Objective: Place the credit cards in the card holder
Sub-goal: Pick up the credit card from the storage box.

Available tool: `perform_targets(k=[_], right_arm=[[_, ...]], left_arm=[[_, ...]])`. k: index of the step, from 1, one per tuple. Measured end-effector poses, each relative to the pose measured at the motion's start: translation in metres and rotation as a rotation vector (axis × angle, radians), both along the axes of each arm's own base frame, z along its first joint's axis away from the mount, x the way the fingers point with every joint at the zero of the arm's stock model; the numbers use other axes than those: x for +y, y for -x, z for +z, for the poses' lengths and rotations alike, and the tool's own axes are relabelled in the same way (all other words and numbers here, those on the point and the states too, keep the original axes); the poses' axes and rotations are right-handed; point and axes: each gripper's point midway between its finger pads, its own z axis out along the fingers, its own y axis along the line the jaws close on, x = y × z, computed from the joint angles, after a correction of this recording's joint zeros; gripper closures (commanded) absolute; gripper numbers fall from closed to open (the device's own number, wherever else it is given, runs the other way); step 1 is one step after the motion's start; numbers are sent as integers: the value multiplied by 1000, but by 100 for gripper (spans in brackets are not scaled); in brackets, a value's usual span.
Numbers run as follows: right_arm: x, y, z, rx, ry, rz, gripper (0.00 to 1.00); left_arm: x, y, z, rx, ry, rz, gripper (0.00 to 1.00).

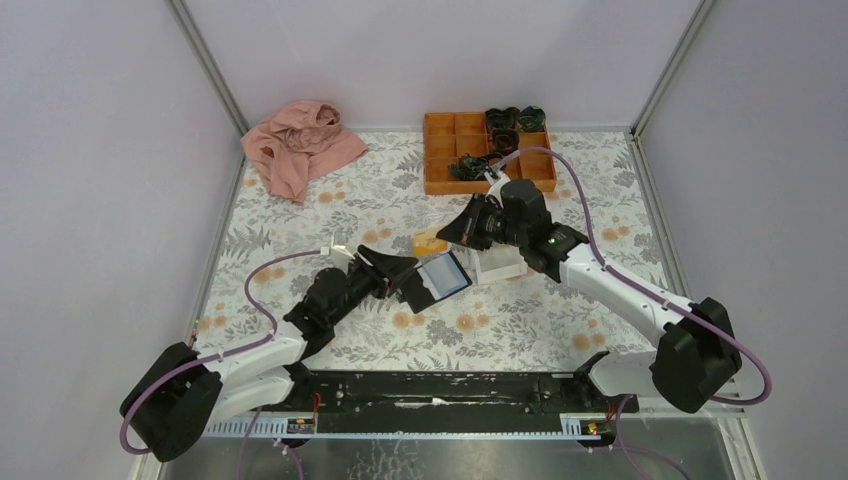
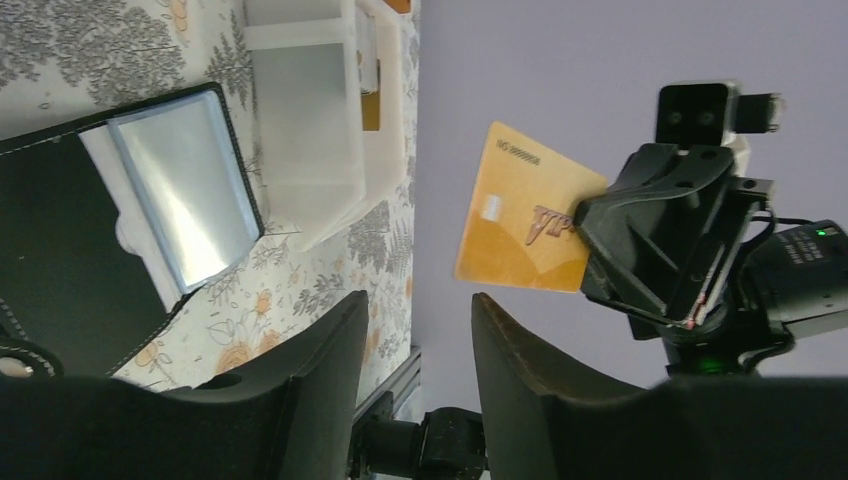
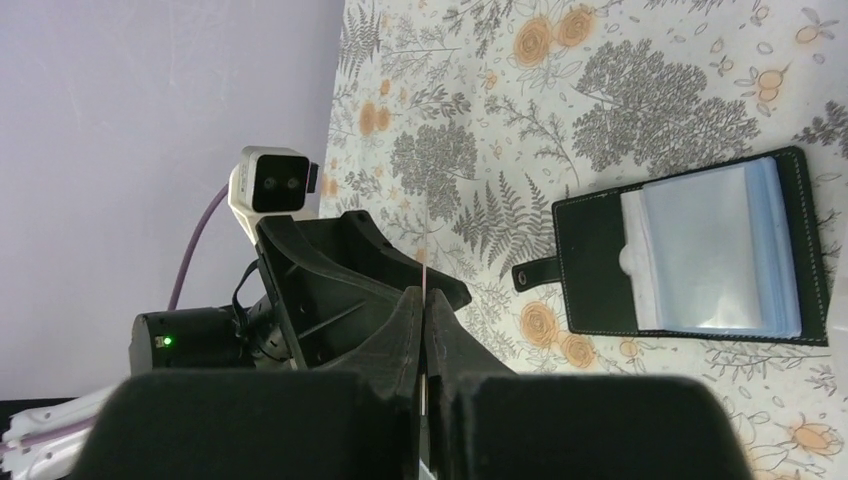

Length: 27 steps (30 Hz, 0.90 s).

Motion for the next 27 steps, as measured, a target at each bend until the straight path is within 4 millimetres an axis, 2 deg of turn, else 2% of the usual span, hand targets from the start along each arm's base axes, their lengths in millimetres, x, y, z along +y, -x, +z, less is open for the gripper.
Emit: perform_targets(k=[11,17,23,27], right_arm=[[5,7,-5,59,-94,-9,100],[11,8,3,66,-155,-1,100],[13,10,0,89,-194,-2,100],[15,9,-2,100,-220,-6,100]], left_arm=[[-2,-1,19,-39,71,-3,52],[-2,-3,23,-48,91,5,59],[-4,-8,25,-47,121,18,62],[-3,-11,28,-47,139,37,70]])
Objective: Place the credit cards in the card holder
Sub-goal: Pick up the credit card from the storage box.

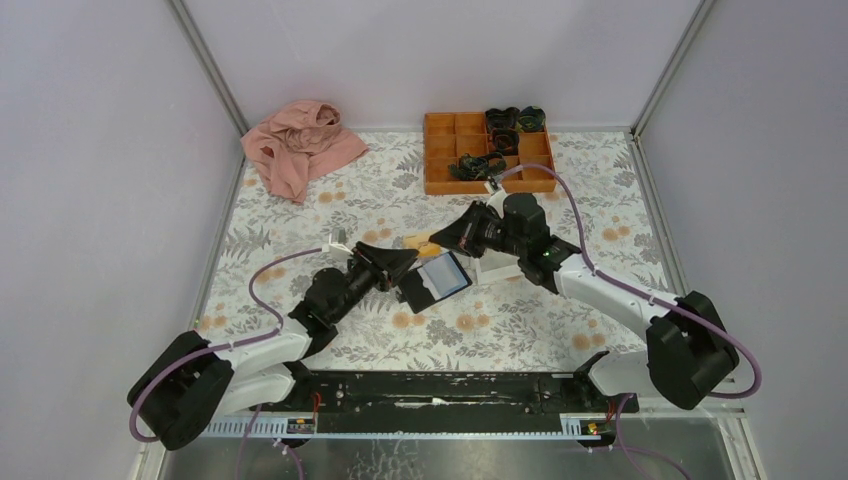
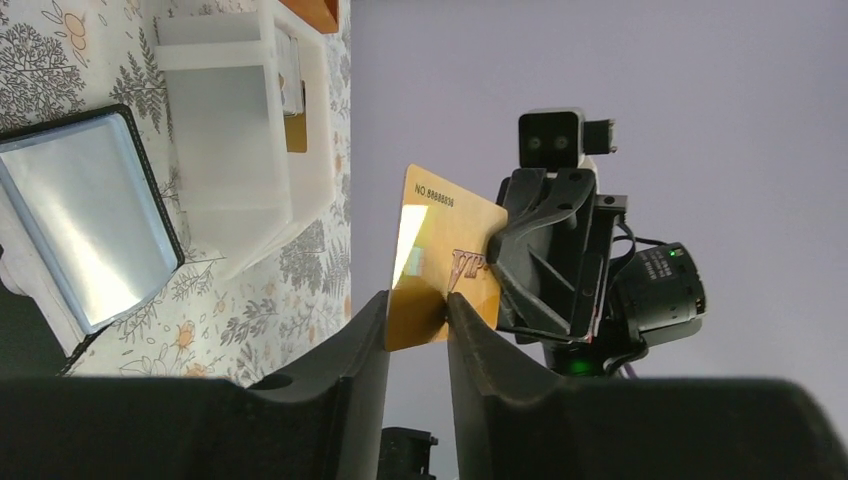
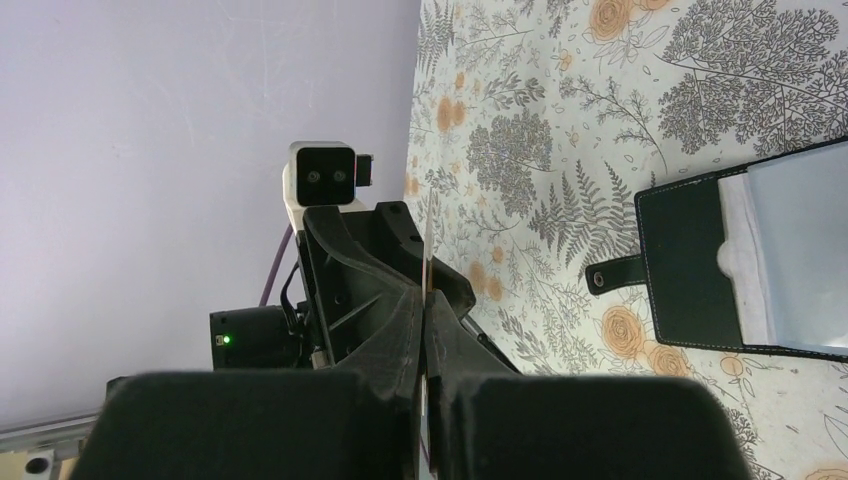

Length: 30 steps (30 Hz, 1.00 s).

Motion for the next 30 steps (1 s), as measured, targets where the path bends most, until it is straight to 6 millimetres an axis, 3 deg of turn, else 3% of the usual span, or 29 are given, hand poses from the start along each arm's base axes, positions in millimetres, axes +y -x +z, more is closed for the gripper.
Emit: perform_targets(k=[11,17,22,25,30], right_arm=[[1,-3,-10,23,-73,-28,99],[2,0,-17,46,-129,-28,60],[2,6,-14,25,-136,19,54],[-8,1,-18,3,-113,30,52],[-42,-19,-39,-19,6,17,54]], left_arm=[[6,-7,5,13,40,50,87],[10,-10,8,10,49,64,100],[22,-16,15,-10,48,89,100],[29,-16,13,-16,19,83,100],[26,-17,2,7,-102,6,100]])
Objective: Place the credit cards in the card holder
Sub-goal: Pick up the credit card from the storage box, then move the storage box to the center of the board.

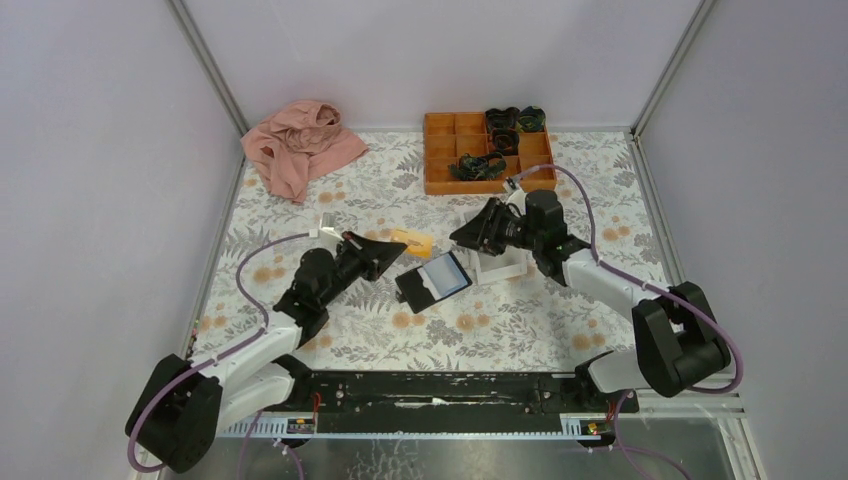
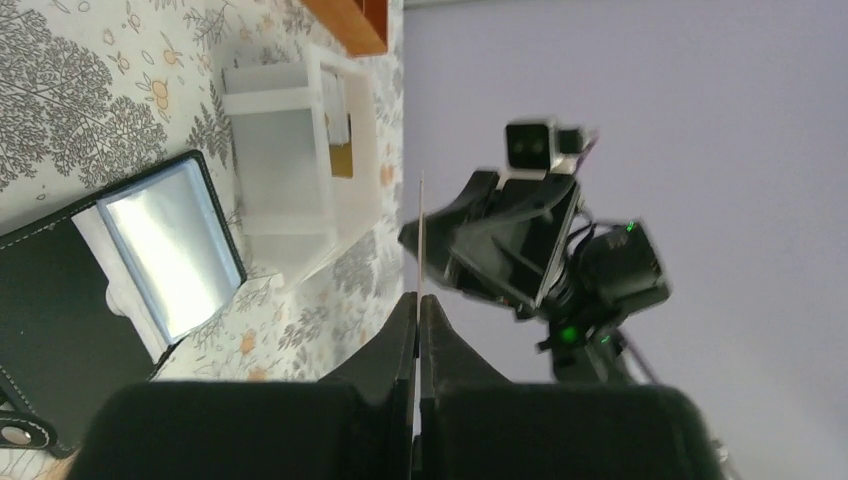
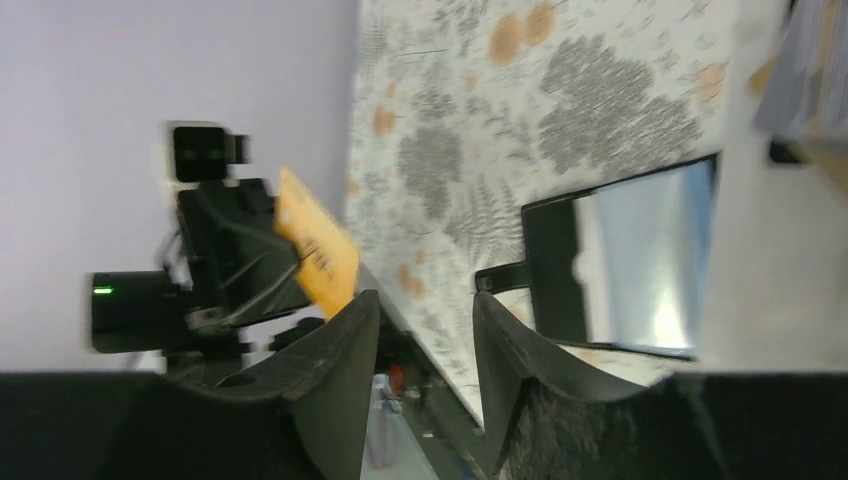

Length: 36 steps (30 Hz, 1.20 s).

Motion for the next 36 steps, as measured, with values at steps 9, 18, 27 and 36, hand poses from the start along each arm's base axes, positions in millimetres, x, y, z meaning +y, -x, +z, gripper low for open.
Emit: perform_targets(k=[9,18,27,36], right_arm=[[-2,-39,-19,-86,294,114,79],[-5,-31,-62,-75,634,202,86],[-55,-49,-45,-157,917,50,63],[-108,-70,-28,-140,1041,-94,85]], left_arm=[[-20,6,-6,29,-195,-174,100],[-22,11,-30,103,-307,-239,100],[-21,15,-48,153,-369,-274,100],[-23,15,-48,149,-380,-296,100]])
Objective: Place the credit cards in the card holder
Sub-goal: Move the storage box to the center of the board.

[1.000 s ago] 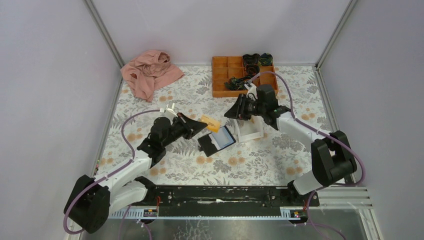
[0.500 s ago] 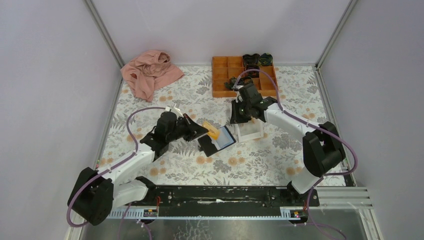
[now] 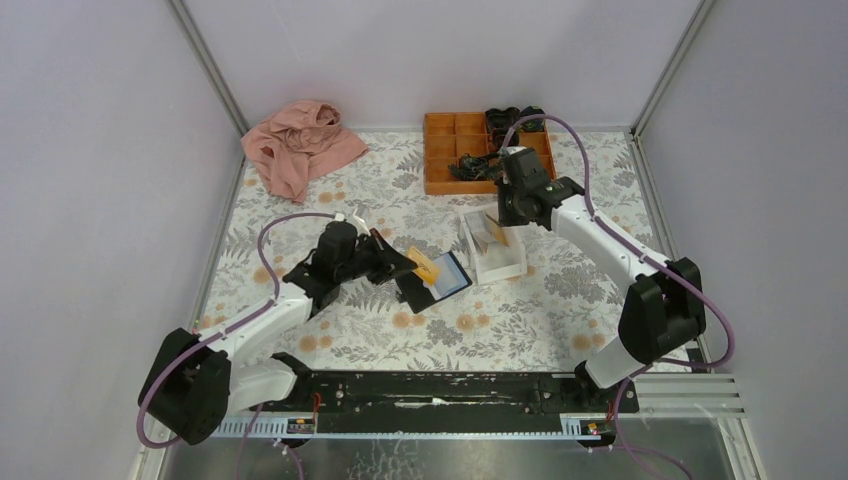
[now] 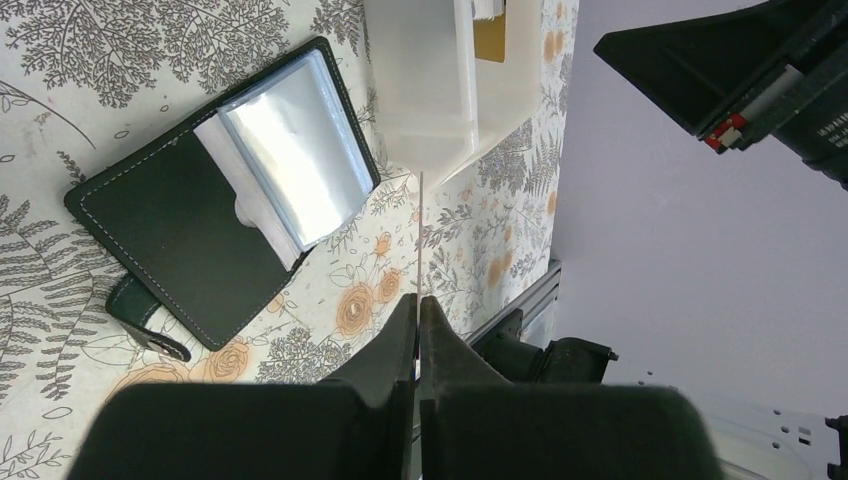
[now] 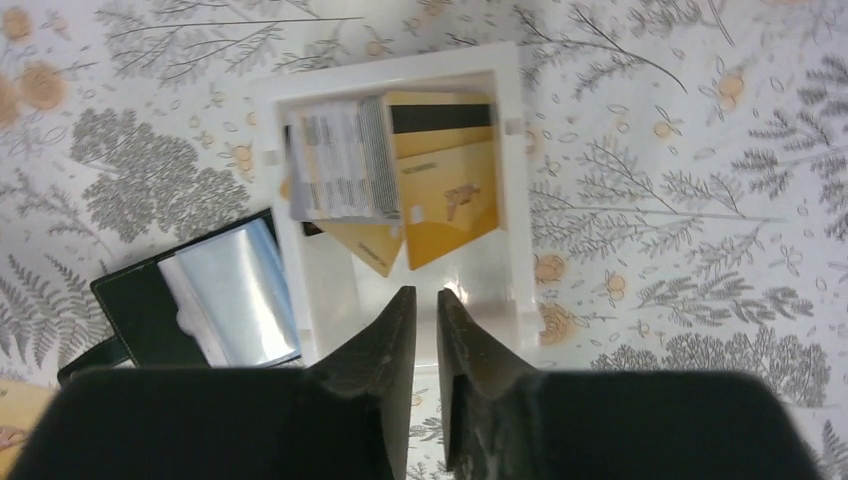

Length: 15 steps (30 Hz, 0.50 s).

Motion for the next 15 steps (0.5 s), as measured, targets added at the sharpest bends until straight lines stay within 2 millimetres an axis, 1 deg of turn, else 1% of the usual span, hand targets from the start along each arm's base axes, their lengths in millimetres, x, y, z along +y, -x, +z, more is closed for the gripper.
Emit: perform_targets(k=[3,5,15], right_arm=[[-12,-2,-7,28,10,-30,91],[-14,-3,-14,46,14,-36,94],[-12,-5,-66,181,56,-36,95]], left_arm=[[-1,0,1,-3,0,-7,100],[-1,1,2,-3,0,-10,100],[-2,2,2,5,-7,-22,100]])
